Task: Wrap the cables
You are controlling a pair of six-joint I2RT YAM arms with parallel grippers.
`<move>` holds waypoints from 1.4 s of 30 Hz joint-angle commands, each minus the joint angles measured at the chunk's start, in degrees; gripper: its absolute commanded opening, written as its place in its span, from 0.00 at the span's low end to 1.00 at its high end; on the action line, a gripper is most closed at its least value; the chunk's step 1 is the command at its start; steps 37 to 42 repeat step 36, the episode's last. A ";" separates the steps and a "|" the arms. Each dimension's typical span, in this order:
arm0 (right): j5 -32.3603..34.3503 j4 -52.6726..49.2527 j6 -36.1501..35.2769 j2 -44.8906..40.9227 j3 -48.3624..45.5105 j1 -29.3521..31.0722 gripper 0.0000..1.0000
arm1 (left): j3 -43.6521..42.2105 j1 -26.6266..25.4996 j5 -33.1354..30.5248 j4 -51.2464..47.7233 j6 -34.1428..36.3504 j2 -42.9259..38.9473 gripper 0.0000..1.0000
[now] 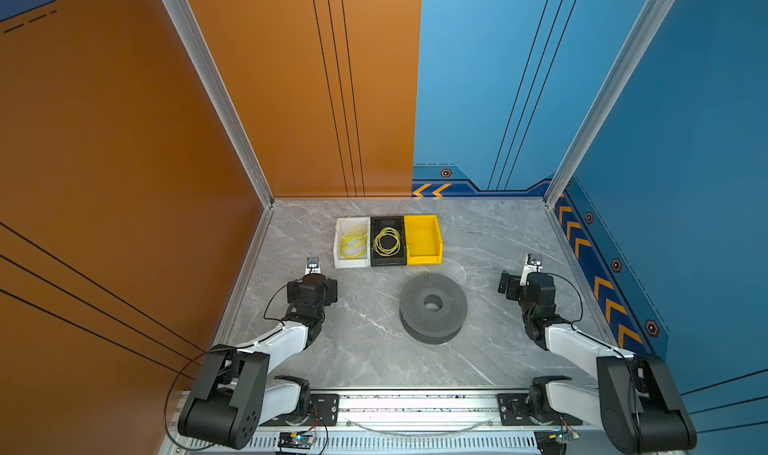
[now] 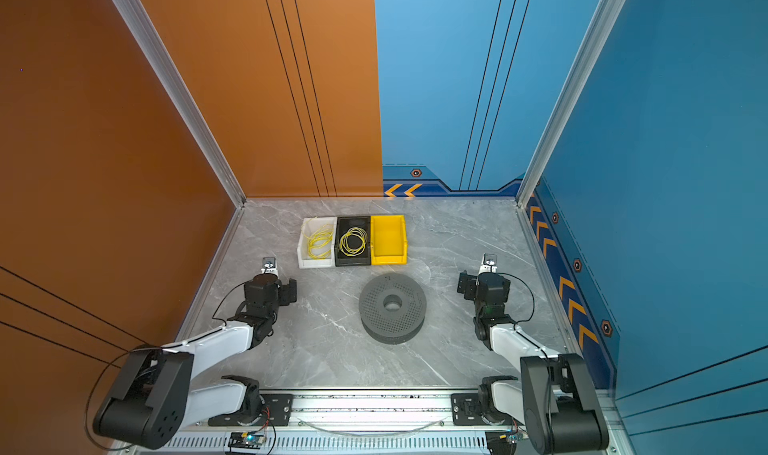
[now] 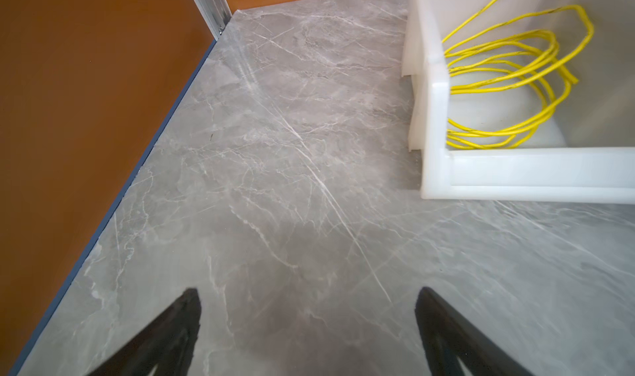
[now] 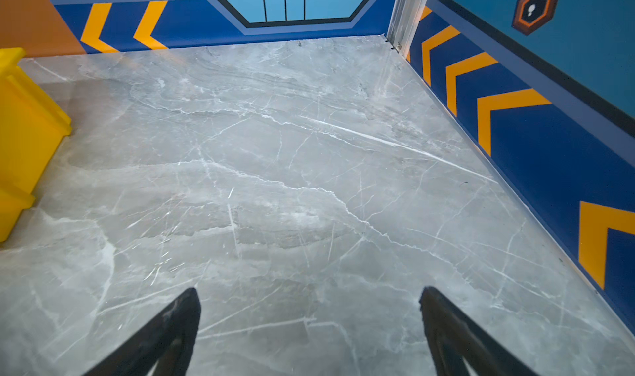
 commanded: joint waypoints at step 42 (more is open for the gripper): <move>-0.90 18.93 -1.83 16.06 3.58 -0.26 1.00 | 2.61 5.70 8.57 25.34 1.62 16.07 0.98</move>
